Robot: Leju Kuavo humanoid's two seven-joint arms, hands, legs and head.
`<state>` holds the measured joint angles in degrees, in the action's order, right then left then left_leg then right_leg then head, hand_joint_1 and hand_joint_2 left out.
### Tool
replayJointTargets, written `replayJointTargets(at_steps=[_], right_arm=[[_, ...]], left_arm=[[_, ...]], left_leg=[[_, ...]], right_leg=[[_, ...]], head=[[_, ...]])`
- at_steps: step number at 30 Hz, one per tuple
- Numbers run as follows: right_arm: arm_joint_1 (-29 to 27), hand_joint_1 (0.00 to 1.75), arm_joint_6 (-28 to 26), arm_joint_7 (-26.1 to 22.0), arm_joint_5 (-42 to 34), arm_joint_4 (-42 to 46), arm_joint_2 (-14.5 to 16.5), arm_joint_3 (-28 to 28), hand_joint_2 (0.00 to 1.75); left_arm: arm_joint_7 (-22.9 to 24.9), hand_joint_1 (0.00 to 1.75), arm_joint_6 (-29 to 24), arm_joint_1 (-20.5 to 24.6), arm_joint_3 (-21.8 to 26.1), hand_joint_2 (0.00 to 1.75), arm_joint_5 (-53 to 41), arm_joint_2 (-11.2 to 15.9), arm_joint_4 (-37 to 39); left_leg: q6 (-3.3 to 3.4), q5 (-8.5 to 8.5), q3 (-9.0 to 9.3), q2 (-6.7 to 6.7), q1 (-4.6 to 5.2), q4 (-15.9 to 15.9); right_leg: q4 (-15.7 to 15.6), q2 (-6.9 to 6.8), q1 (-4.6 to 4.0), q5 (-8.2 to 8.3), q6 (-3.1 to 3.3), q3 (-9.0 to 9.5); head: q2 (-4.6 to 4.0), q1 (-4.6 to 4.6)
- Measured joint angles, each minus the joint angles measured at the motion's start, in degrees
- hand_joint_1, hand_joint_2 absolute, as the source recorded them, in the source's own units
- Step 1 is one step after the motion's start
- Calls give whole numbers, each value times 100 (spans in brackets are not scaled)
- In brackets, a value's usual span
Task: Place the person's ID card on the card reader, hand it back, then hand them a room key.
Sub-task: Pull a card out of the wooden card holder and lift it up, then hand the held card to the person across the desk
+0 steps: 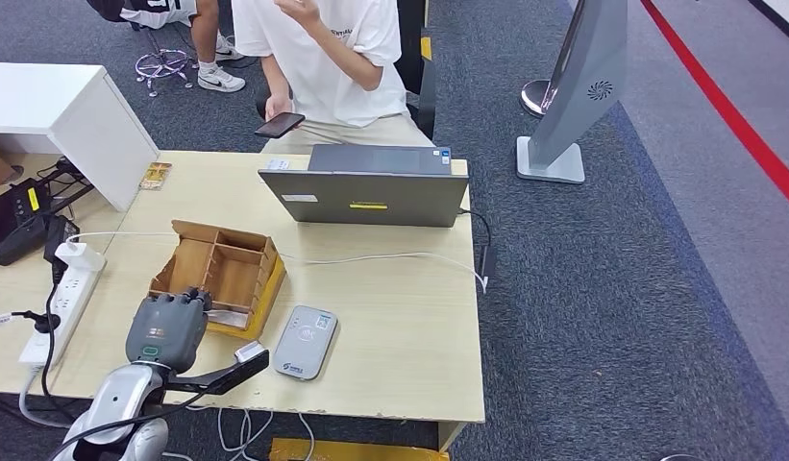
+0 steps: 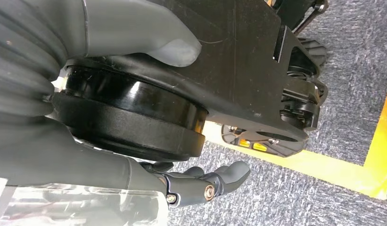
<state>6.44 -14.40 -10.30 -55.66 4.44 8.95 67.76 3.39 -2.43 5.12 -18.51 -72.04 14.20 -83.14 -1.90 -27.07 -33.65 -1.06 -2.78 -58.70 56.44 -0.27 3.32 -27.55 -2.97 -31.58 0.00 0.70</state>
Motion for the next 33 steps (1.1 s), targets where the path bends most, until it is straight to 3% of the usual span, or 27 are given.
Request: replayJointTargets(at_steps=[10, 16, 19, 24, 30, 33], right_arm=[[33, 0, 0, -100, -277, -251, 145, 0, 175], [88, 0, 0, 145, -293, -297, 187, 46, 175], [116, 0, -2, 294, -202, -219, 175, 155, 175], [114, 0, -190, 387, -149, 19, 117, 293, 175], [98, 0, -300, 453, -235, 178, 75, 313, 175], [97, 0, -359, 505, -224, 221, 73, 327, 175]], left_arm=[[240, 175, -56, 47, -2, 175, -13, 5, -1519], [418, 175, -74, 661, 14, 175, 66, -131, -2044], [524, 175, -85, 1323, 62, 175, -173, -236, -1830], [753, 175, -278, 2443, 223, 175, -845, -372, -831], [786, 175, -541, 3058, 324, 175, -1093, -598, 156], [781, 44, -562, 3099, 326, 175, -1093, -697, 295]], left_leg=[[0, 0, 0, 1, 0, 0], [-1, 2, 5, 4, 0, -1], [-3, 9, 5, 6, -1, -2], [-9, 18, 5, 2, -1, -2], [-8, 18, 3, 0, -1, -2], [-9, 16, 0, 0, -1, -2]], right_leg=[[0, -3, 0, 0, 0, -1], [0, -6, 0, 3, 2, 1], [0, -6, -1, 10, 2, 3], [1, 2, -1, 19, 2, 1], [1, 7, 0, 19, 1, 0], [1, 8, 0, 19, 1, -2]], head=[[0, 0], [0, 0], [0, 1], [0, 2], [0, 8], [0, 8]])
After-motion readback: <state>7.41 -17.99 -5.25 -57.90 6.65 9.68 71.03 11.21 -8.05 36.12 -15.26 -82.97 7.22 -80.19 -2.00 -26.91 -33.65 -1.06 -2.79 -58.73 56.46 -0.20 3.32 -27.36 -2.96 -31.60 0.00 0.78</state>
